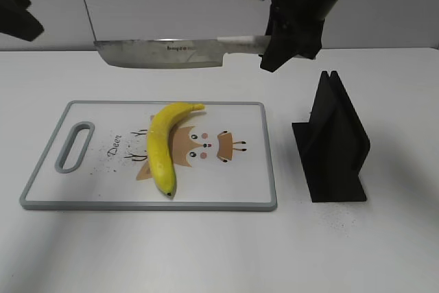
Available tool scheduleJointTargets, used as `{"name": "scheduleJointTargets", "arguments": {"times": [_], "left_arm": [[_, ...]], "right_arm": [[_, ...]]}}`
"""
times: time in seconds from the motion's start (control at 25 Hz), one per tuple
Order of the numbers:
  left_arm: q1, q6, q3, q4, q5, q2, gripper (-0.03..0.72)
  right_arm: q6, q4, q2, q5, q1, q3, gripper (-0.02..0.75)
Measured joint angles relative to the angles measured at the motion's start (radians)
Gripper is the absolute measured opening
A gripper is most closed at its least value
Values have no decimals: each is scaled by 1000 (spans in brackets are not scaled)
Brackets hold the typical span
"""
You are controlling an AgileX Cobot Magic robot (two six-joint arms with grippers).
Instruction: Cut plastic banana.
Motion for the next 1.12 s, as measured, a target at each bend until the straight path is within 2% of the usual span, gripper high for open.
{"name": "scheduleJointTargets", "arguments": {"times": [0.16, 0.32, 0.48, 0.72, 1.0, 1.12], "left_arm": [[-50, 122, -84, -1, 42, 131, 544], [-115, 185, -107, -2, 15, 196, 543], [-159, 202, -108, 1, 13, 242, 543], [-165, 207, -110, 9, 6, 303, 535], [-165, 207, -110, 11, -26, 339, 433], [-165, 207, -110, 14, -35, 342, 344]], "right_arm": [[-28, 5, 30, -1, 2, -7, 183], [-58, 7, 53, -5, 22, -17, 183], [-76, 23, 85, -17, 39, -20, 183], [-87, 39, 96, -52, 41, -22, 183], [-90, 39, 96, -63, 41, -27, 182], [-90, 60, 96, -66, 41, -28, 182]]}}
